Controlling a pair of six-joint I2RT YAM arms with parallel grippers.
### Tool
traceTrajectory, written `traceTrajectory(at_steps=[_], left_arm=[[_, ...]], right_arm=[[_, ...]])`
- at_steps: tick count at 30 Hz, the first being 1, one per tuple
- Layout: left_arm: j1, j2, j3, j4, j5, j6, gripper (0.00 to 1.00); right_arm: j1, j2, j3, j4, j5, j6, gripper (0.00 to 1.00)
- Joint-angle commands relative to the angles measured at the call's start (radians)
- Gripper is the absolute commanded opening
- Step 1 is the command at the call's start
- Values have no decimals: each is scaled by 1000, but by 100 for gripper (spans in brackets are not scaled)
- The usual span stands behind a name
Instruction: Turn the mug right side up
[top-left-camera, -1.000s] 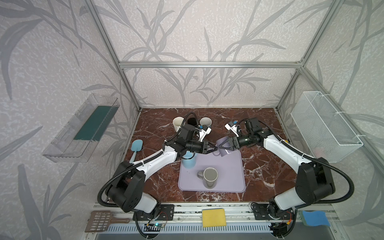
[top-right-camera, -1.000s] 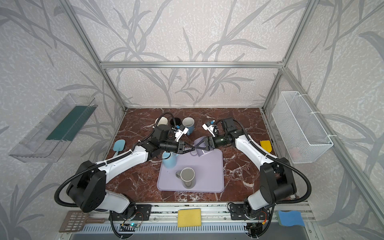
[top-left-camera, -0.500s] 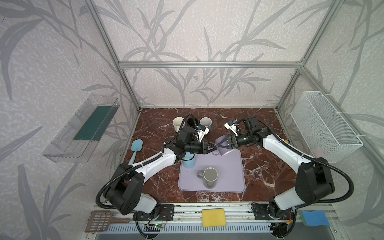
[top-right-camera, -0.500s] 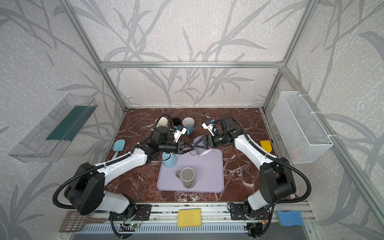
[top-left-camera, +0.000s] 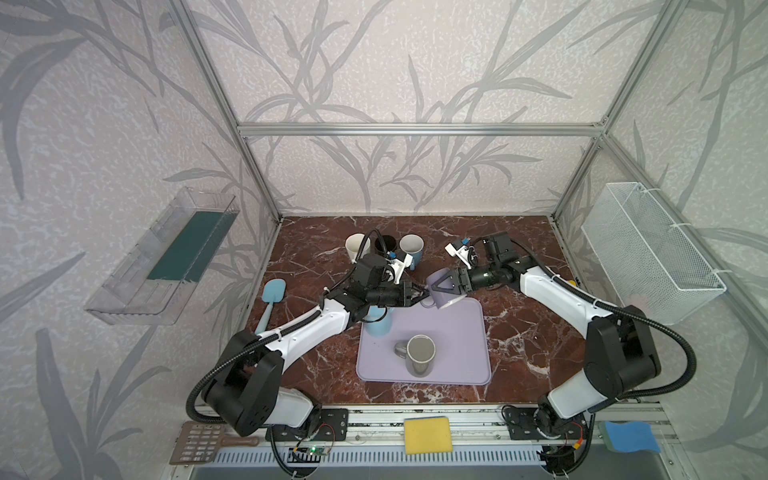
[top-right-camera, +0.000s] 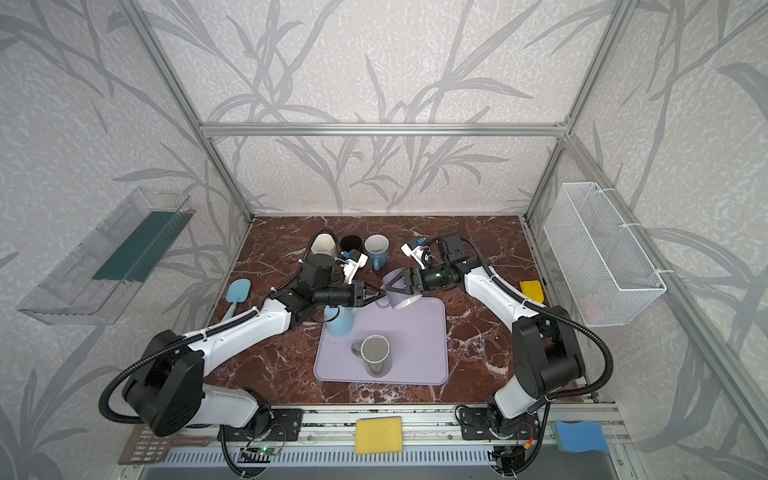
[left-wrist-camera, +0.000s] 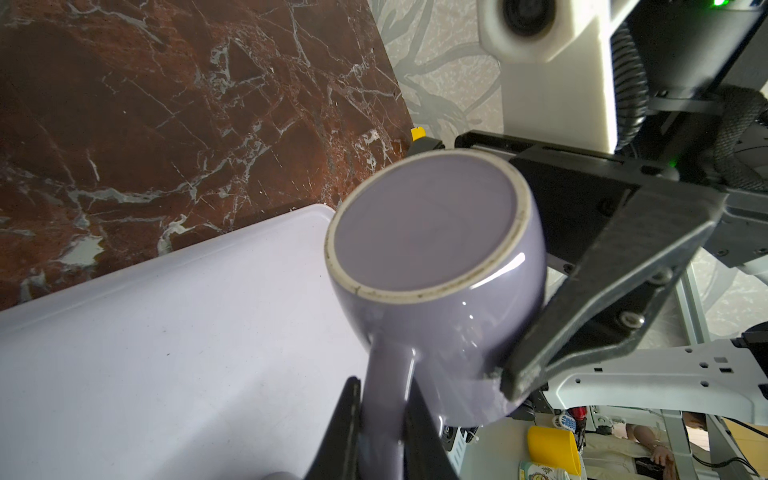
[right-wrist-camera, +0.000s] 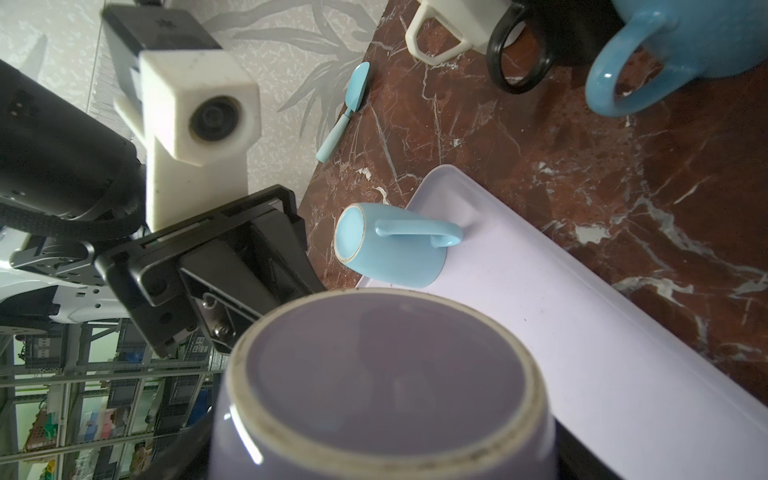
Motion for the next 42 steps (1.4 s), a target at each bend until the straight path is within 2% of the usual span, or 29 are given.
traceTrajectory(at_steps=[1, 8, 13, 17, 31, 37, 38, 42], left_arm=[[-4, 25, -15, -18, 4, -69, 4], [-1, 31, -16, 27, 44, -98, 22], [5, 41, -42, 138, 95, -165, 27], [7, 42, -49, 148, 101, -173, 28], [21, 19, -70, 190, 79, -201, 14], [22, 5, -74, 188, 73, -196, 2], [23, 3, -72, 182, 73, -193, 3], [23, 2, -73, 171, 75, -186, 24]], right_arm=[[10, -20, 31, 141, -153, -17, 42], [10, -22, 36, 107, -172, -93, 39], [6, -22, 26, 143, -181, -84, 38], [-1, -26, 16, 167, -178, -64, 38], [-6, -34, -11, 183, -175, -57, 37], [-4, -32, -12, 185, -175, -53, 38], [-4, -35, -15, 189, -176, -51, 38], [-5, -32, -2, 153, -175, -84, 37]])
